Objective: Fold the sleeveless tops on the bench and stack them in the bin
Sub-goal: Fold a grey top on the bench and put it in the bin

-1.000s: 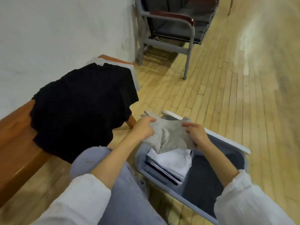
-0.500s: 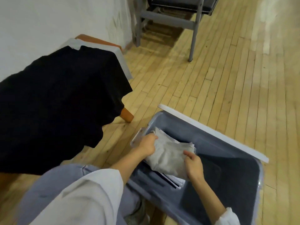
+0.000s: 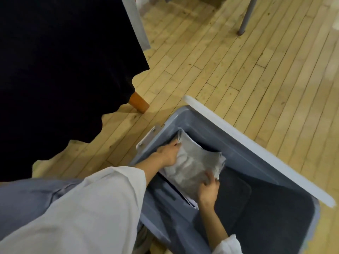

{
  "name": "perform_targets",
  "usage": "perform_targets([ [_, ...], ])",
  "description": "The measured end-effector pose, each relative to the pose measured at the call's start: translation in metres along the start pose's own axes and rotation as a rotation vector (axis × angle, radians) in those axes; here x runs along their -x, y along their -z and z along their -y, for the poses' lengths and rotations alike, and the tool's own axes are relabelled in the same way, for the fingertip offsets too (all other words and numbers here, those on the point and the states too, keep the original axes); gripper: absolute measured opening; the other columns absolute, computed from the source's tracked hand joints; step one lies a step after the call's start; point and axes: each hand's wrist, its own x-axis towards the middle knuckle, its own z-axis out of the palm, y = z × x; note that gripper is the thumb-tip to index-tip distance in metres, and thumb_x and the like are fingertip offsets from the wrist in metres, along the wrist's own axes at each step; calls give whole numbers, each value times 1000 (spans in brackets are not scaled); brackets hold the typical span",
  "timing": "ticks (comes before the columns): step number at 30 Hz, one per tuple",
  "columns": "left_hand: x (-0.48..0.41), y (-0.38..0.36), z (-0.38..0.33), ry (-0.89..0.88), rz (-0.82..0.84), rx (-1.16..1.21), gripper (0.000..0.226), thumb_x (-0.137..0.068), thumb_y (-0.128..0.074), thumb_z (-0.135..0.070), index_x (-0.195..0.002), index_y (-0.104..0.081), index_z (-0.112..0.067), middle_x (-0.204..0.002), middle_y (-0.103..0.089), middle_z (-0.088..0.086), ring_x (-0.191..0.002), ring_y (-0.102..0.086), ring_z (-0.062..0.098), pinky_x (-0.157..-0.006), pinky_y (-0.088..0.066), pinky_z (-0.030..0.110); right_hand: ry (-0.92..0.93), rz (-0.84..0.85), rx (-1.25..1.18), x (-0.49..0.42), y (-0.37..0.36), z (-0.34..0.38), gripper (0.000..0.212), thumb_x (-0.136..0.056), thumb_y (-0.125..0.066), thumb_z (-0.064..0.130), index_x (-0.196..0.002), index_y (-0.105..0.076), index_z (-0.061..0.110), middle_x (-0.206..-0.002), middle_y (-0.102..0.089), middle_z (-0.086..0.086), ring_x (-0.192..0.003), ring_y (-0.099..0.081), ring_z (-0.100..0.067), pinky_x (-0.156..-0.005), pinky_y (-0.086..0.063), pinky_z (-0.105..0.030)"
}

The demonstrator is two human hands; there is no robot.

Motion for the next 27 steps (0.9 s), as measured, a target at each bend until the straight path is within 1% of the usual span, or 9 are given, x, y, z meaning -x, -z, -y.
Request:
perform_targets([
  [3, -4, -13, 9, 47, 7, -27, 64, -97, -35, -4, -153, -5, -14, -159, 12, 5, -136, -35, 31, -104, -38, 43, -4, -8, -15, 0, -10, -15, 52, -83, -41, -14, -129, -55, 6, -136, -39, -21, -121, -44, -38, -92, -38, -32],
  [6, 1, -35, 11, 69, -205, -180, 72, -92, -35, 9, -152, 1, -10, -158, 16, 12, -140, -28, 30, -107, -37, 37, 69, -186, 19, 1, -15, -21, 53, -75, -47, -17, -124, -57, 2, -143, -33, -23, -128, -36, -42, -100, -37, -40],
  [9, 7, -65, 2, 53, -326, -299, 69, -93, -35, 6, -150, 2, -5, -156, 18, 20, -146, 0, 33, -119, -7, 37, 399, -229, 202, -19, -22, -17, 57, -68, -56, -18, -122, -57, -1, -143, -37, -25, -134, -33, -41, -106, -37, -51],
  [12, -1, -88, -7, 115, -233, -230, 67, -101, -33, -19, -148, 10, 0, -157, 15, 19, -146, 10, 31, -117, 7, 38, 650, -90, 525, -52, -38, -18, 43, -81, -48, -1, -123, -56, -5, -140, -42, -29, -135, -32, -43, -113, -25, -52],
  [14, -9, -94, -7, 163, -178, -170, 84, -98, -37, -46, -147, 15, -1, -157, 14, 19, -146, 11, 30, -117, 8, 39, 599, 6, 709, -72, -37, -25, 51, -94, -37, 24, -136, -44, -4, -149, -32, -25, -142, -21, -39, -117, -11, -49],
  [17, -21, -92, -5, 126, -89, -210, 100, -90, -39, -64, -148, 18, -6, -156, 21, 17, -144, 18, 32, -115, 12, 46, 433, 99, 802, -92, -27, -42, 73, -97, -26, 53, -151, -12, 5, -159, -7, -15, -147, 3, -29, -118, 3, -46],
  [20, -28, -85, -3, 107, -39, -242, 108, -85, -42, -70, -147, 22, -8, -154, 28, 16, -142, 24, 33, -115, 12, 50, 399, 124, 741, -90, -25, -44, 80, -91, -14, 57, -152, -5, 6, -159, 1, -16, -147, 8, -30, -119, 2, -46],
  [24, -26, -79, 3, 51, 13, -187, 118, -79, -56, -66, -148, 21, -10, -154, 27, 15, -143, 22, 34, -117, 7, 49, 385, 147, 755, -84, -27, -40, 75, -98, -29, 51, -151, -6, 3, -158, 2, -22, -146, 8, -35, -119, -1, -49],
  [27, -21, -64, 9, 4, 28, -103, 115, -81, -63, -56, -149, 18, -11, -157, 19, 13, -145, 15, 32, -119, 1, 46, 367, 203, 853, -90, -20, -26, 74, -99, -29, 50, -151, -4, 4, -158, 2, -20, -146, 7, -35, -118, 1, -47],
])
